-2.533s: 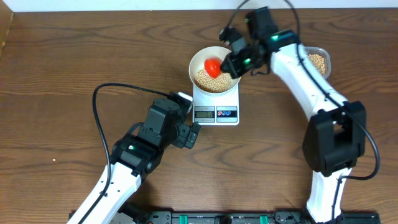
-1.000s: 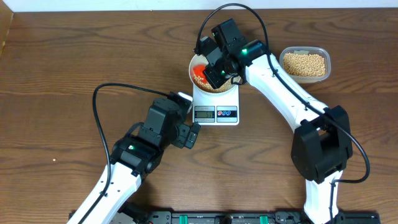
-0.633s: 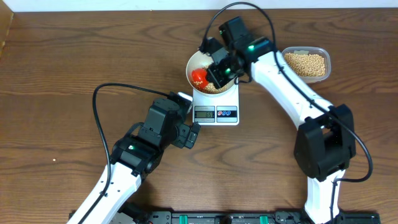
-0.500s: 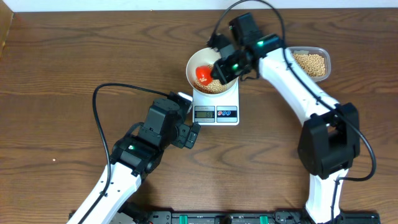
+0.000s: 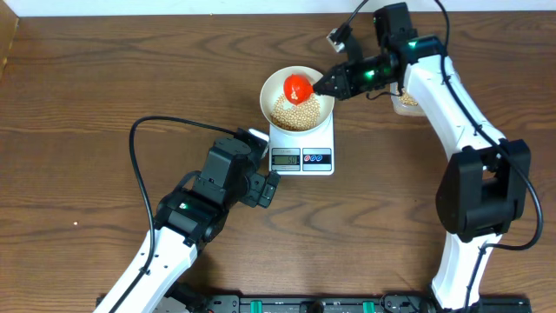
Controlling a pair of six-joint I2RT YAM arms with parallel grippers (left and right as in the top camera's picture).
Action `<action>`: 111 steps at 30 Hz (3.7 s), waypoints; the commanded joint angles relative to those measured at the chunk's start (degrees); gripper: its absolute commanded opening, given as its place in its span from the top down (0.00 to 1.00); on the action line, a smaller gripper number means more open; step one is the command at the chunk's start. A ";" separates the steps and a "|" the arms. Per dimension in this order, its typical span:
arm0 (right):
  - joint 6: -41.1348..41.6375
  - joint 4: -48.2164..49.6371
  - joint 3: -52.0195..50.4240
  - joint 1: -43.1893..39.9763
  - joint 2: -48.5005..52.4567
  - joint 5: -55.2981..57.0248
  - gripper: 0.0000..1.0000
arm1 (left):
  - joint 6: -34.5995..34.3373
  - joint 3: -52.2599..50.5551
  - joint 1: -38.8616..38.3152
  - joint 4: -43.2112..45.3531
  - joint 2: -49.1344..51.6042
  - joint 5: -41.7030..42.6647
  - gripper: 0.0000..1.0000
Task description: Scoop item into bowl and weigh 50g on scale
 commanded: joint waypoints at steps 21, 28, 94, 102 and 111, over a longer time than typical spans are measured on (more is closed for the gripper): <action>-0.15 -1.16 3.10 -5.77 -5.49 -6.69 0.99 | 0.33 0.61 0.24 0.04 0.22 -0.31 0.03; -1.07 -3.17 3.08 -10.34 -8.44 -6.73 0.99 | 0.33 0.61 0.24 0.02 0.22 -0.31 0.03; 5.18 -14.84 2.91 -11.17 -13.03 60.70 0.99 | 0.33 0.61 0.24 0.04 0.22 -0.31 0.03; 15.23 -10.69 2.56 -22.14 -13.00 32.89 0.99 | 0.33 0.61 0.24 0.04 0.22 -0.31 0.03; 28.96 0.11 -6.69 -28.30 -13.00 20.70 0.99 | 0.33 0.61 0.24 0.02 0.22 -0.31 0.03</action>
